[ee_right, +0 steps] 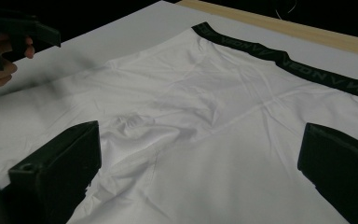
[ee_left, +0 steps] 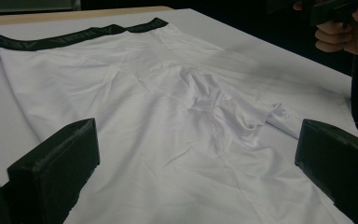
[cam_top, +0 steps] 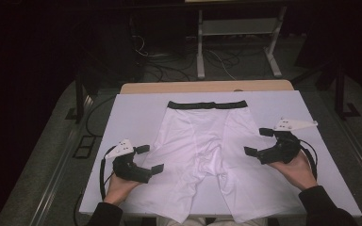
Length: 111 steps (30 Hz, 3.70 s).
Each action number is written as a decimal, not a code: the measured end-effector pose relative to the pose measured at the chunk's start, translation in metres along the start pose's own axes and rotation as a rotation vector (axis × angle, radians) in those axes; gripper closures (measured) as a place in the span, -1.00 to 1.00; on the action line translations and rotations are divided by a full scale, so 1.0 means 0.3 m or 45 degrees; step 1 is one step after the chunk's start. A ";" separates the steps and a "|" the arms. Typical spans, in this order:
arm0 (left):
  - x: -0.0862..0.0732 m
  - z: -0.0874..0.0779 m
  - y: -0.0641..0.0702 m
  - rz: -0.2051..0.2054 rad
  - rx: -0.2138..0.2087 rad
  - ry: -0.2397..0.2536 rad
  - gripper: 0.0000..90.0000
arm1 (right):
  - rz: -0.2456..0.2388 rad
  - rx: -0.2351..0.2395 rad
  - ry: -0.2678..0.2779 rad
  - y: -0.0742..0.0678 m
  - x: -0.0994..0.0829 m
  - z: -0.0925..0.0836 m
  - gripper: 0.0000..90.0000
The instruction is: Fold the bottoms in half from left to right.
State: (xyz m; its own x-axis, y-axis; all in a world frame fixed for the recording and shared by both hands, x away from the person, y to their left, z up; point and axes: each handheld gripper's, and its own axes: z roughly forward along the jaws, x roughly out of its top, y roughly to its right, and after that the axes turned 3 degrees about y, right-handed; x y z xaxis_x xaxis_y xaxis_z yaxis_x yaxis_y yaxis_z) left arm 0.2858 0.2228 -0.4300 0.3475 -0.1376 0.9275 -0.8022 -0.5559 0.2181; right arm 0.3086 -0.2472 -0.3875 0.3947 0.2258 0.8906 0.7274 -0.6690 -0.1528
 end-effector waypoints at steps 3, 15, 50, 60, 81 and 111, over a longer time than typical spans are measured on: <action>0.000 0.000 0.000 -0.001 0.001 -0.001 -1.00 | -0.004 0.003 0.003 0.002 0.021 0.012 -1.00; 0.000 -0.001 -0.001 0.000 0.003 0.002 -1.00 | -0.039 0.022 0.004 -0.005 0.099 0.068 -1.00; 0.001 -0.004 -0.004 -0.006 0.000 0.018 -1.00 | -0.082 0.051 -0.015 -0.002 0.241 0.227 -1.00; 0.001 -0.004 -0.003 -0.004 -0.002 0.017 -1.00 | -0.094 0.060 -0.011 -0.007 0.285 0.277 -1.00; 0.002 -0.004 -0.003 -0.004 -0.005 0.020 -1.00 | -0.093 0.064 -0.023 0.003 0.339 0.374 -1.00; 0.001 -0.002 -0.005 -0.006 -0.012 0.017 -1.00 | -0.106 0.081 -0.107 -0.011 0.369 0.600 -1.00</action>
State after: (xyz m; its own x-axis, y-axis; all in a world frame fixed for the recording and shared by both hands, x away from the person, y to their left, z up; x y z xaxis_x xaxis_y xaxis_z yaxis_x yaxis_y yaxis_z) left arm 0.2868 0.2243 -0.4298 0.3452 -0.1242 0.9303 -0.8051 -0.5487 0.2254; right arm 0.4510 -0.0926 -0.3653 0.3751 0.3393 0.8627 0.7927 -0.5999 -0.1087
